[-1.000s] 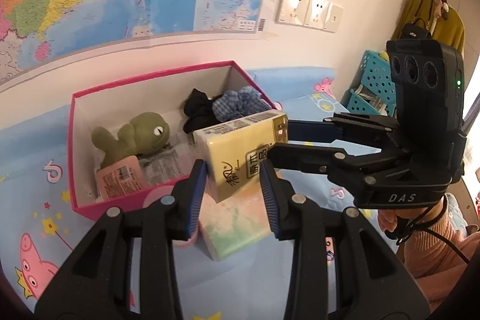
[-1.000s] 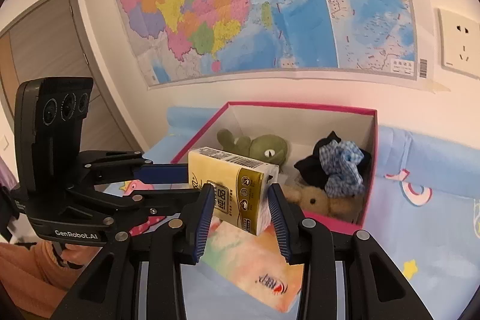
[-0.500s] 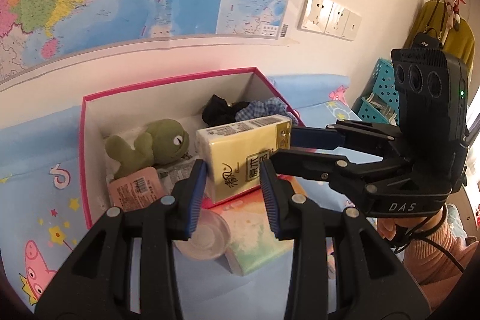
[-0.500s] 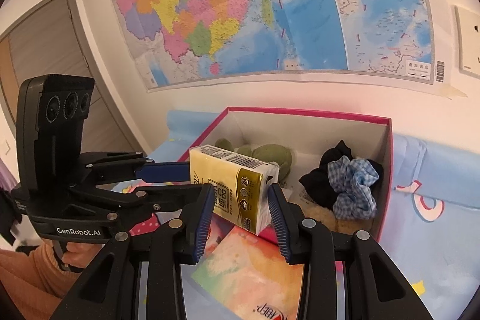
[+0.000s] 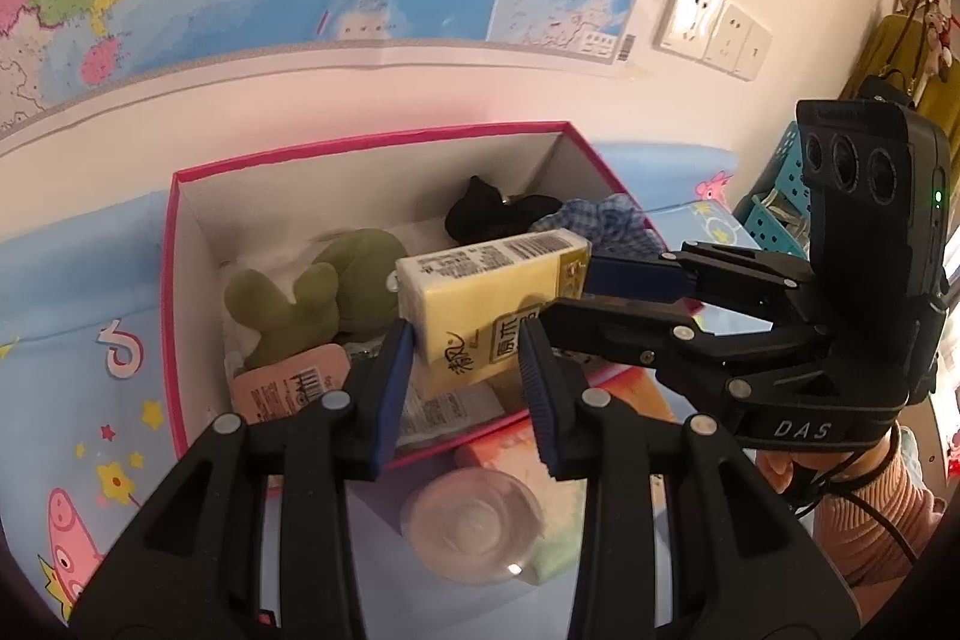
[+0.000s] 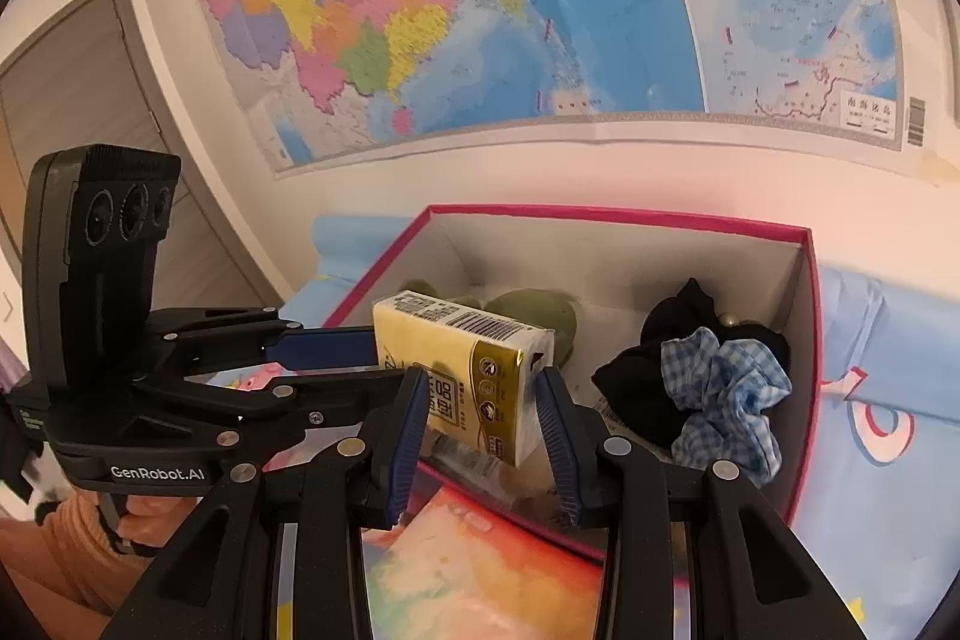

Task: Organize soft objects
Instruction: 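Lower the yellow tissue pack into the pink box and open the right gripper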

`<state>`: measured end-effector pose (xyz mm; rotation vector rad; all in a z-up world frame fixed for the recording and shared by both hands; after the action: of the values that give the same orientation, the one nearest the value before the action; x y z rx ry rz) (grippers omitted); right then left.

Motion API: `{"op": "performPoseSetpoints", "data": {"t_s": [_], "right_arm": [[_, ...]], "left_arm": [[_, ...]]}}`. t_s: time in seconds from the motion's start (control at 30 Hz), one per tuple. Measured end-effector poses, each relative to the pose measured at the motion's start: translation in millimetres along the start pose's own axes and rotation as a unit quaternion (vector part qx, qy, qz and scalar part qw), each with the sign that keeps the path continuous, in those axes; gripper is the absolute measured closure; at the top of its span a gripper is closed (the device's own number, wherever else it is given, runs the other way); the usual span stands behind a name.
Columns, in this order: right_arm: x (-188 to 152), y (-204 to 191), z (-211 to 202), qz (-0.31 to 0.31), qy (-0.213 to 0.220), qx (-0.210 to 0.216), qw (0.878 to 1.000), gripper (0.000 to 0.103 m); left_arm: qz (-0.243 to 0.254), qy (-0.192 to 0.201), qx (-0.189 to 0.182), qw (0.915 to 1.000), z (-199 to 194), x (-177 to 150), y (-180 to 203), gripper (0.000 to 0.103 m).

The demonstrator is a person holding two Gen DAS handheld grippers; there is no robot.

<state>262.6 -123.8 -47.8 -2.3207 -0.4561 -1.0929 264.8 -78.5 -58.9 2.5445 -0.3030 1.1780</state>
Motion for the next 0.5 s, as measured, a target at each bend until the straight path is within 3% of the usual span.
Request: {"op": "performPoseSetpoints", "data": {"t_s": [0.27,0.5], "right_arm": [[-7.9,11.1,16.9,0.01,-0.019,-0.011,1.0,0.065],[-15.7,17.9,11.6,0.02,-0.021,-0.019,0.999,0.064]], "left_arm": [[-0.013,-0.017,0.005,0.9998,12.3,-5.2,-8.8,0.065],[-0.011,0.004,0.021,0.9997,-0.3,-3.0,-12.8,0.065]]}}
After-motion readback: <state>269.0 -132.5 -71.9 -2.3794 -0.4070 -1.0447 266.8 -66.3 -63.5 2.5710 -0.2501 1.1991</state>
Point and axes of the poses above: each gripper's, at about its wrist camera, not at the fingertips, and z roughly the way its jaws point, y to its right, x to its top, the point moved 10 cm from there along z, roughly the way its jaws point, and after that the axes turned 10 degrees about y, right-handed, at the moved point
